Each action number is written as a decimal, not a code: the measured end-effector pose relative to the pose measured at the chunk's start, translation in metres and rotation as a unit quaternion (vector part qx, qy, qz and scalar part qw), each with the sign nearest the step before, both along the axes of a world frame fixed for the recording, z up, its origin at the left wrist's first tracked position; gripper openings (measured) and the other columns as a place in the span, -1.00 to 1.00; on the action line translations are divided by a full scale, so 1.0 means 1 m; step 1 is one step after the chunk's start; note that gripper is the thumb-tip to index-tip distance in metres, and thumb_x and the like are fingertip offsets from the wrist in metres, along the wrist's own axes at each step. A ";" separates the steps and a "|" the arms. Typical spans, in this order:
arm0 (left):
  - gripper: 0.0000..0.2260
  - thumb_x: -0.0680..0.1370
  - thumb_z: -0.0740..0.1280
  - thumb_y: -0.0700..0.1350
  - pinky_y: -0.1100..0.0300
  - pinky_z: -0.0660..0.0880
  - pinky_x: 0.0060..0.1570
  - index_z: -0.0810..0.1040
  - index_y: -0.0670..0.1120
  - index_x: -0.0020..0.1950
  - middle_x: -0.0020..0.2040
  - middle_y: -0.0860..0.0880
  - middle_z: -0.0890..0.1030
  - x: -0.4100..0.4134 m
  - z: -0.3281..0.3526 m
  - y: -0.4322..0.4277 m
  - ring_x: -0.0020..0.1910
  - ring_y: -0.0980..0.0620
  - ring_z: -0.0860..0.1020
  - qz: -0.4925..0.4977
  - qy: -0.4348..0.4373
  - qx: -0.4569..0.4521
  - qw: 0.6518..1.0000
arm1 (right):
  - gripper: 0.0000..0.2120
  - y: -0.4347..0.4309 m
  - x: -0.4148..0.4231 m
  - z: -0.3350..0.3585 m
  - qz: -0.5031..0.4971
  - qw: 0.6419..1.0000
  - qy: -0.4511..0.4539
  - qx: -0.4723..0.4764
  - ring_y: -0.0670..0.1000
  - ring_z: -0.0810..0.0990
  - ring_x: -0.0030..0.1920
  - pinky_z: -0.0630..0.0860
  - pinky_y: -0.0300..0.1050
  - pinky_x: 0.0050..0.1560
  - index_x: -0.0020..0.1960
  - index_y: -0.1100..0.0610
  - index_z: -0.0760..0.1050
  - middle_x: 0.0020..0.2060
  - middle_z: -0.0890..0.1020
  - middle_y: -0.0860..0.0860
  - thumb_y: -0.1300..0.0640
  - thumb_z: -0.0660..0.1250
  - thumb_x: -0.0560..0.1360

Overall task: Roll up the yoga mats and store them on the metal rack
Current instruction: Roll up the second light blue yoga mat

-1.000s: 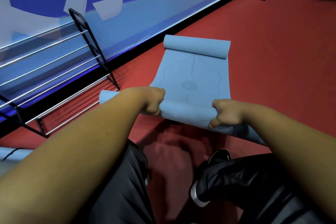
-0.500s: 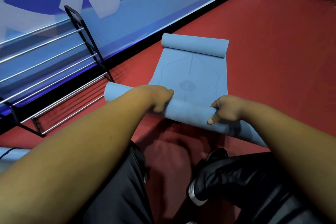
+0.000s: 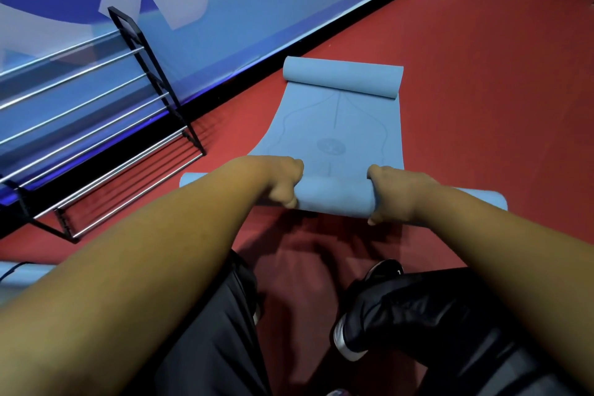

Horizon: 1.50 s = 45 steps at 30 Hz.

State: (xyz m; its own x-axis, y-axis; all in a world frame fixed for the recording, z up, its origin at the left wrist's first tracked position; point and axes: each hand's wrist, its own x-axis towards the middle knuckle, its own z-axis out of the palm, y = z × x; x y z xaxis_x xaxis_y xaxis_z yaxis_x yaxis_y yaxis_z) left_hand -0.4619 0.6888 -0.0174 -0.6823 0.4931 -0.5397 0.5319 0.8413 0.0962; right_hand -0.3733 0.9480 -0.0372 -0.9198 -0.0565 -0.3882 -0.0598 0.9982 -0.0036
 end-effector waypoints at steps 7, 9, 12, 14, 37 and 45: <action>-0.55 0.40 0.56 0.05 -0.04 0.60 -0.04 0.42 0.00 0.13 0.09 -0.03 0.58 0.001 0.002 0.005 -0.01 -0.12 0.60 -0.038 0.027 -0.008 0.999 | -0.62 0.008 -0.010 0.001 -0.045 0.987 -0.100 -0.118 0.01 0.60 -0.08 0.51 -0.05 -0.18 -0.01 -0.02 0.44 -0.06 0.61 -0.04 -0.09 0.50 0.27; -0.44 0.35 0.61 0.15 0.01 0.49 -0.12 0.39 0.01 0.16 0.10 0.02 0.56 0.001 0.005 0.008 0.01 -0.10 0.58 -0.086 0.086 -0.009 0.993 | -0.64 0.009 -0.012 0.001 -0.060 0.981 -0.122 -0.141 -0.01 0.62 -0.06 0.58 -0.03 -0.11 0.00 -0.01 0.51 -0.04 0.63 -0.04 -0.05 0.53 0.27; -0.37 0.38 0.64 0.17 0.01 0.43 -0.13 0.30 -0.02 0.15 0.07 -0.01 0.55 0.002 0.004 0.014 -0.01 -0.13 0.56 -0.100 0.121 -0.014 0.987 | -0.59 0.012 -0.012 0.003 -0.066 0.976 -0.137 -0.159 -0.01 0.62 0.01 0.61 -0.02 0.05 0.05 -0.01 0.55 0.01 0.65 -0.05 -0.08 0.56 0.27; -0.51 0.47 0.56 0.09 0.03 0.43 -0.16 0.31 -0.04 0.11 -0.01 -0.03 0.53 0.002 0.001 0.016 -0.08 -0.13 0.53 -0.086 0.111 -0.002 0.990 | -0.53 0.013 -0.011 0.002 -0.053 0.980 -0.124 -0.149 0.05 0.61 0.04 0.56 -0.02 0.03 0.13 0.00 0.50 0.05 0.63 -0.03 -0.08 0.60 0.33; -0.63 0.39 0.57 0.04 0.01 0.63 -0.09 0.55 -0.08 0.06 -0.03 -0.06 0.62 0.002 -0.001 0.020 -0.04 -0.14 0.63 -0.024 -0.005 -0.010 1.000 | -0.29 0.001 -0.003 -0.011 0.052 0.996 0.026 -0.070 0.12 0.56 0.05 0.51 0.08 0.04 0.19 -0.15 0.24 0.12 0.49 -0.09 -0.28 0.62 0.28; -0.30 0.29 0.68 0.24 -0.05 0.54 0.05 0.44 -0.01 0.23 0.12 0.00 0.47 -0.006 -0.001 0.022 0.08 -0.05 0.47 -0.086 0.103 -0.001 0.991 | -0.50 -0.001 -0.015 0.005 -0.018 0.987 -0.048 -0.153 0.04 0.58 -0.04 0.47 -0.05 -0.14 0.12 -0.02 0.41 -0.03 0.58 -0.06 -0.10 0.61 0.36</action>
State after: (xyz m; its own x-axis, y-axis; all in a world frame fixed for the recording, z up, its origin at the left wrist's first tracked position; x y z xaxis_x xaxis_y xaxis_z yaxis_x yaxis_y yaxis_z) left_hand -0.4677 0.7107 -0.0188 -0.6843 0.6102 -0.3992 0.6750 0.7371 -0.0305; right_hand -0.3886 0.9469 -0.0324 -0.8835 -0.1533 -0.4426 -0.0096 0.9507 -0.3101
